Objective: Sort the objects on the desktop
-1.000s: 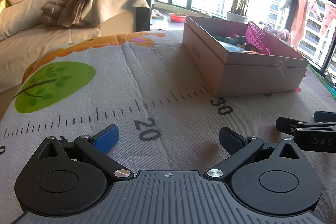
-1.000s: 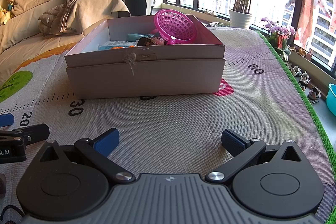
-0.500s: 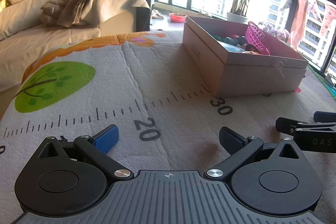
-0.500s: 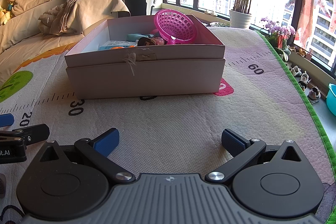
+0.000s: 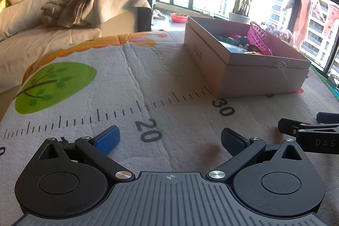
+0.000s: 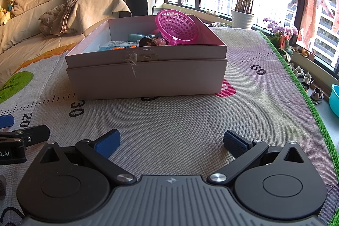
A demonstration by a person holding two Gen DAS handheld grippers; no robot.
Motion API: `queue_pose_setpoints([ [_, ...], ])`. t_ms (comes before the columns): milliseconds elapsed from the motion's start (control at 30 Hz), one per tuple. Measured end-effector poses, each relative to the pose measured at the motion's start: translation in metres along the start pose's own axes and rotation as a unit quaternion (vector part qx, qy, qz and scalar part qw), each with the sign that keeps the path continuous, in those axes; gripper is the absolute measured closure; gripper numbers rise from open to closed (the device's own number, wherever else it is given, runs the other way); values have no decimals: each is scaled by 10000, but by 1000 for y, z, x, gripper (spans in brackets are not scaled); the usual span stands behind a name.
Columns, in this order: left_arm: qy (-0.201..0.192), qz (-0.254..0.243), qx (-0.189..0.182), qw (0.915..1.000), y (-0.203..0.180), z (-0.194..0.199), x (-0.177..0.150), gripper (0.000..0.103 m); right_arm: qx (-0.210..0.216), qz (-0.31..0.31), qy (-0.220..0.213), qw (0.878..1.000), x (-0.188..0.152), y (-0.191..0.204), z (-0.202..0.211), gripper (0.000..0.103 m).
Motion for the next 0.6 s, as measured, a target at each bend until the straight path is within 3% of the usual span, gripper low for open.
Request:
queue_pose_setpoints([
  [600,11,-27,20,10000,2,0,0,0,-1,0,0,10000,0,0,0,0],
])
Point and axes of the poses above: each gripper's, at about its wrist camera, not at the fingertips, and z roughly against the way its jaws point, y to its left, x to its top, the point moved 2 cm from there along -z, roughly the way its jaws point, and after that the axes turned 4 degrees about z, right-handed, at the moved point
